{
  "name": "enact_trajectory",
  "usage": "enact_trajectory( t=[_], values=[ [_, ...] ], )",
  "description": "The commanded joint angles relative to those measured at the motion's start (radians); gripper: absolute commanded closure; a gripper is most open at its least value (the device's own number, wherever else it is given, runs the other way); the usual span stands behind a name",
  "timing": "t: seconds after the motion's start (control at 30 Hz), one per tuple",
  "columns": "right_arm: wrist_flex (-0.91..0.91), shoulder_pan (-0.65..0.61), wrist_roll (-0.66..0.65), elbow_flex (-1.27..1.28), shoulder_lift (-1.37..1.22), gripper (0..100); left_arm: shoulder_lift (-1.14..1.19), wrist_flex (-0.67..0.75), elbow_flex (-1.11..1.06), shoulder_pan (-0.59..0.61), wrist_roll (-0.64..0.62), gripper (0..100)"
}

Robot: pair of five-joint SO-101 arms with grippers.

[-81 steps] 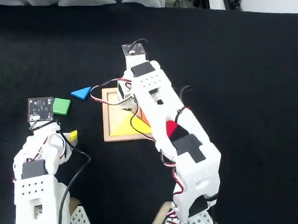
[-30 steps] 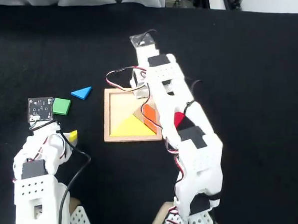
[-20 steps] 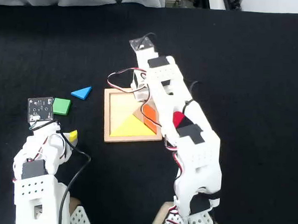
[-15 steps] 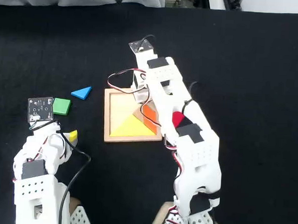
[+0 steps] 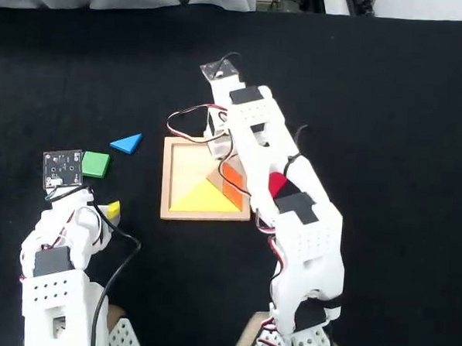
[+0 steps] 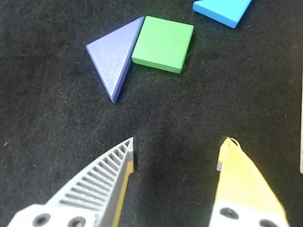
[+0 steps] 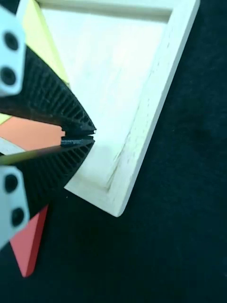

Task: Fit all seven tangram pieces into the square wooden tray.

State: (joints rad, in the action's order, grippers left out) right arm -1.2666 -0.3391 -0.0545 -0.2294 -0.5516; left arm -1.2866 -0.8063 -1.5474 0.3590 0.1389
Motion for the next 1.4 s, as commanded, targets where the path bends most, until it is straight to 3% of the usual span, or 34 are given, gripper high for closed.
enact_trajectory(
  t=[0.0, 0.23, 0.6, 1.23, 1.37],
  values=[
    [-0.009, 0.048, -0.006, -0.031, 0.105, 98.8, -0.011, 0.015, 0.008, -0.012, 0.005, 72],
    [-0.011, 0.175, -0.008, -0.005, 0.180, 98.8, -0.011, 0.017, 0.008, -0.012, 0.005, 72],
    [0.003, 0.261, -0.005, 0.110, 0.309, 98.8, -0.012, 0.014, 0.012, -0.036, -0.005, 72],
    [0.436, 0.304, 0.003, 0.501, 0.406, 98.8, -0.012, 0.015, 0.010, -0.047, 0.003, 72],
    [0.512, 0.313, 0.064, 0.542, 0.406, 98.7, 0.002, -0.034, 0.176, -0.024, 0.075, 72]
  ],
)
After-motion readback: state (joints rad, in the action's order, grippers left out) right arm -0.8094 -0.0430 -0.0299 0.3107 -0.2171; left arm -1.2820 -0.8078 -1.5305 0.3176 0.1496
